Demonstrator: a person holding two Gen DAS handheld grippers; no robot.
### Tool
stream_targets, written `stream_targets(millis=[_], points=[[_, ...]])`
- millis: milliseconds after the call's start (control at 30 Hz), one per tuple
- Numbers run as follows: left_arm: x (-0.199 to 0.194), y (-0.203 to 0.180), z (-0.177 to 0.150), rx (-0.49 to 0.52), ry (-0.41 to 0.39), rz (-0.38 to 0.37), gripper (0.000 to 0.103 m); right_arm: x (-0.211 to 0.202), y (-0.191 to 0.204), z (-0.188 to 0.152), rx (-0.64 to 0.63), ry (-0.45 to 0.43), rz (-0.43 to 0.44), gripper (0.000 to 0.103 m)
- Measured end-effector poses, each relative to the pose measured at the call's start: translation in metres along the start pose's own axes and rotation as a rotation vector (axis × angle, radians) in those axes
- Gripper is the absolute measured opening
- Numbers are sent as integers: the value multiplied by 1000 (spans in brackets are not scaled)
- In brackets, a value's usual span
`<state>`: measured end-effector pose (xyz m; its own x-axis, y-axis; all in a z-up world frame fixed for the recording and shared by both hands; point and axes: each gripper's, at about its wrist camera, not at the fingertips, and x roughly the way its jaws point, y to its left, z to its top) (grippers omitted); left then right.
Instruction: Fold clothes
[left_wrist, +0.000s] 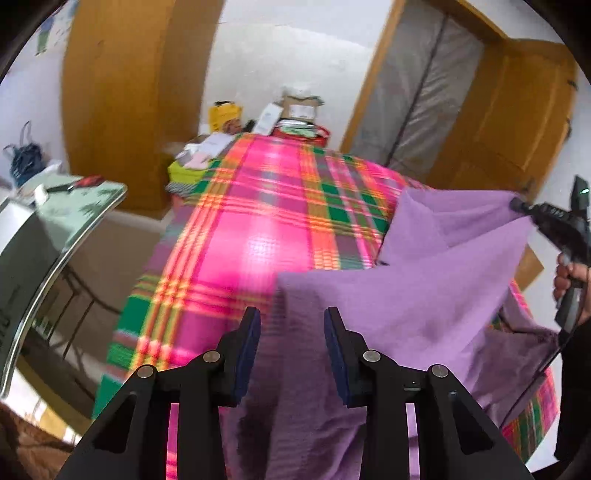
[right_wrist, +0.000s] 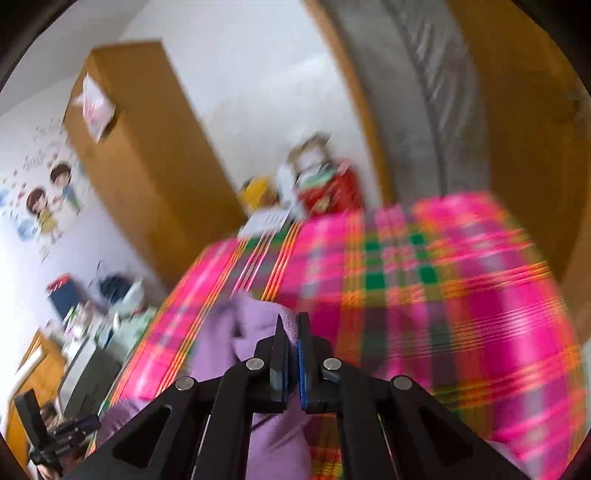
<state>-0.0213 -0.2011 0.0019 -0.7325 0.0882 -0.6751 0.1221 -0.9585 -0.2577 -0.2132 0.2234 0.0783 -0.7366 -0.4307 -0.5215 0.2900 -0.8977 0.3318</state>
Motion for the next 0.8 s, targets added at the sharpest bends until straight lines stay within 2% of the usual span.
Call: stream_targets(millis=[133,300,367,433,467,533,600,667,800], points=[[8,-14,4,26,21,-39,37,-58,5,8,-17,-118,-29,4],[11,-15,5,26,59,-77,38,-46,14,-13,-66,12,-50,7],[9,-13,5,27,62,-68,39,-42,6,-24,-68,32,-122,9],[9,-10,8,27,64,-61,40,-46,-4,-28,-47,18,-209,16],[10,-9,10,20,64,-62,44,-48,-7,-29,-32,2,-223,23],[15,-9,13,6,77,-79,55,-48,-1,-31,-37,-16,-190,32],[23,-8,10,-3,115,-79,57,-35,19,-36,-102,22,-104,39],[30,-7,7,-11,149,-77,57,-15,48,-45,-189,86,-21,39],[13,7,-7,-46,135,-61,57,25,109,-70,-355,211,158,39]])
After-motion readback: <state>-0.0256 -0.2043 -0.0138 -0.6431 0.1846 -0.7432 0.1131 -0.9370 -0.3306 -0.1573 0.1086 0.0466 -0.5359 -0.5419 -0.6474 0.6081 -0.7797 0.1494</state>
